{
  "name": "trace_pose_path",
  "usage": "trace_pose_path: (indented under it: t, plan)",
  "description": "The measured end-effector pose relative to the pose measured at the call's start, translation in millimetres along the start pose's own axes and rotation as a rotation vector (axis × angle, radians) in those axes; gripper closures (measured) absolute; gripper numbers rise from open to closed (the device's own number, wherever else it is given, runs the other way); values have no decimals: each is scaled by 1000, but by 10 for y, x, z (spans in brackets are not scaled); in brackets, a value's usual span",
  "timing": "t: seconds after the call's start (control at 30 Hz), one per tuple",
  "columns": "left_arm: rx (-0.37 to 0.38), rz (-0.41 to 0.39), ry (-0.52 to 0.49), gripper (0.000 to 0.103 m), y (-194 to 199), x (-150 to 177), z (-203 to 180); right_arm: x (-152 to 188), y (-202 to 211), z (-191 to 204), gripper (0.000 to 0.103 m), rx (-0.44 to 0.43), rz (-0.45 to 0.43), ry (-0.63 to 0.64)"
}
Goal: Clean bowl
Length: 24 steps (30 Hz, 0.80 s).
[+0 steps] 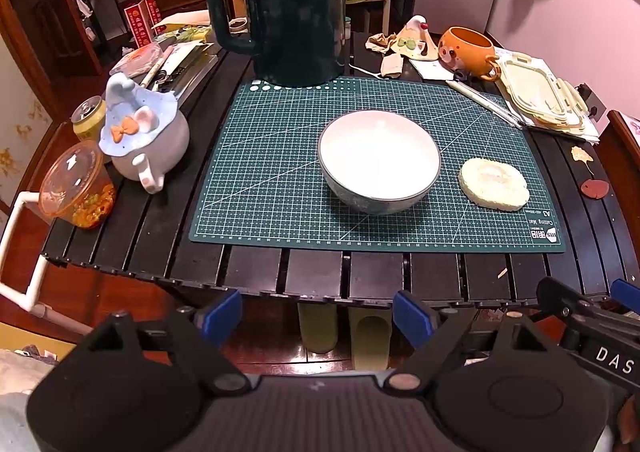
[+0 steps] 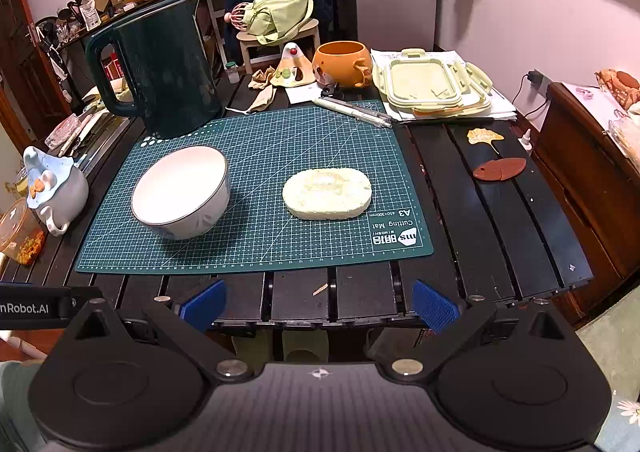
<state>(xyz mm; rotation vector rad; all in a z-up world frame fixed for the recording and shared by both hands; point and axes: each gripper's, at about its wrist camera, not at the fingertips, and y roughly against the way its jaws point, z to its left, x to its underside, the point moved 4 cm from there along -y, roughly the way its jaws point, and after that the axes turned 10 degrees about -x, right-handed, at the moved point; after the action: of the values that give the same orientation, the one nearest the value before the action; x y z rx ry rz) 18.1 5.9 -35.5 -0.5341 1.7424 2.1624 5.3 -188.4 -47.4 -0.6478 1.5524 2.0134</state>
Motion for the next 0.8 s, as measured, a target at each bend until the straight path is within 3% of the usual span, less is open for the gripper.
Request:
trace_pose_path:
  t: [0.8]
  plan:
    - [-3, 6, 1, 20, -14, 1, 0, -2, -2, -1, 3, 1, 2, 0]
